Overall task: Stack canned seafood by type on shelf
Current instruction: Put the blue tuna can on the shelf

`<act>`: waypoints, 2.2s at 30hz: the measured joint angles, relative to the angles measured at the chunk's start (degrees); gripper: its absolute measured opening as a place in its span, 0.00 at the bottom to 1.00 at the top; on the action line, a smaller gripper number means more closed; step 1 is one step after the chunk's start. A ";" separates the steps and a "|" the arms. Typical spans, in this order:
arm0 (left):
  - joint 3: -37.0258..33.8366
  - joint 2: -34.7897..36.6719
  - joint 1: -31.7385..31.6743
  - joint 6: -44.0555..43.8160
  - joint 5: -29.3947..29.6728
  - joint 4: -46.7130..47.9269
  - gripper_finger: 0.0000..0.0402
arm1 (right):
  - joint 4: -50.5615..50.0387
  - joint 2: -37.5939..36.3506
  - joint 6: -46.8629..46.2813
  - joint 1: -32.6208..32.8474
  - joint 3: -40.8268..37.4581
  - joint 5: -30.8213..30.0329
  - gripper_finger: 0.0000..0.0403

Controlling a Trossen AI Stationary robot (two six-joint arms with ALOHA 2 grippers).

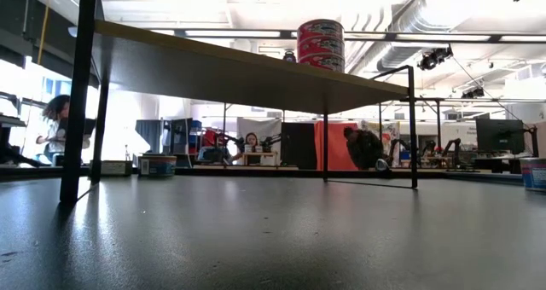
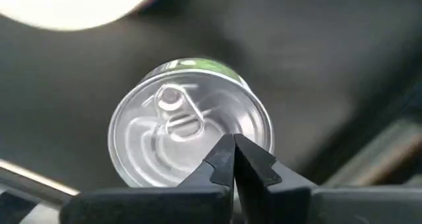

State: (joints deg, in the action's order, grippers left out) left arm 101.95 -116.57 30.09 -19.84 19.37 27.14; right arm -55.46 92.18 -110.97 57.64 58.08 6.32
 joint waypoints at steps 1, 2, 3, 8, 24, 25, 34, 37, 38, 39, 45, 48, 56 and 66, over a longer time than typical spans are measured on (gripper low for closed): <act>0.00 0.00 0.01 0.00 -0.01 0.01 0.00 | -1.03 -0.99 -0.18 -0.16 0.01 -0.03 0.00; 0.00 0.00 0.01 0.00 -0.01 0.01 0.00 | -1.65 -2.02 -0.68 -0.30 0.07 -0.12 0.00; 0.00 0.00 0.07 -0.02 -0.01 0.01 0.00 | -2.26 -3.10 -1.04 -0.38 0.07 -0.96 0.00; 0.00 0.00 0.46 0.18 -1.07 0.04 0.00 | -1.83 -8.76 -2.88 -2.00 0.26 -10.04 0.00; -16.00 -0.28 2.28 -7.10 -5.34 -32.94 0.00 | 5.46 0.49 11.38 -12.92 0.13 -13.85 0.00; -16.03 -0.28 2.42 -7.06 -5.33 -32.44 0.00 | 5.92 1.25 12.01 -13.25 0.34 -13.77 0.00; -16.04 -0.26 4.22 -7.10 -2.28 -25.48 0.00 | 21.48 5.25 13.59 -16.84 0.30 -21.39 0.00; -16.04 -0.26 5.01 -7.13 0.24 -21.30 0.00 | 27.13 6.44 15.86 -19.05 0.24 -23.68 0.00; -16.04 -0.26 5.24 -7.14 0.98 -20.15 0.00 | 29.39 7.05 17.13 -19.90 0.24 -23.98 0.00; -16.04 -0.26 5.42 -7.26 1.81 -19.14 0.00 | 31.65 7.63 18.50 -20.83 0.24 -24.00 0.00; -16.04 -0.26 5.72 -9.09 4.62 -15.41 0.00 | 46.09 10.62 27.23 -24.67 0.03 -23.52 0.00; -16.04 -0.26 5.70 -9.09 4.86 -14.88 0.00 | 47.91 9.51 29.60 -25.36 -0.09 -23.03 0.00; -16.04 -0.78 6.00 -11.39 10.89 -8.28 0.00 | 37.70 2.44 28.37 -22.07 0.04 -23.88 0.00; -16.08 -6.14 5.21 -12.11 14.31 -7.67 0.00 | 33.88 5.93 18.68 -20.95 0.02 -22.77 0.00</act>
State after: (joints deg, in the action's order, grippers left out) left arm 85.87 -122.71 35.30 -31.95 33.68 19.47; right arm -21.58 98.11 -92.29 36.69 58.11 -16.45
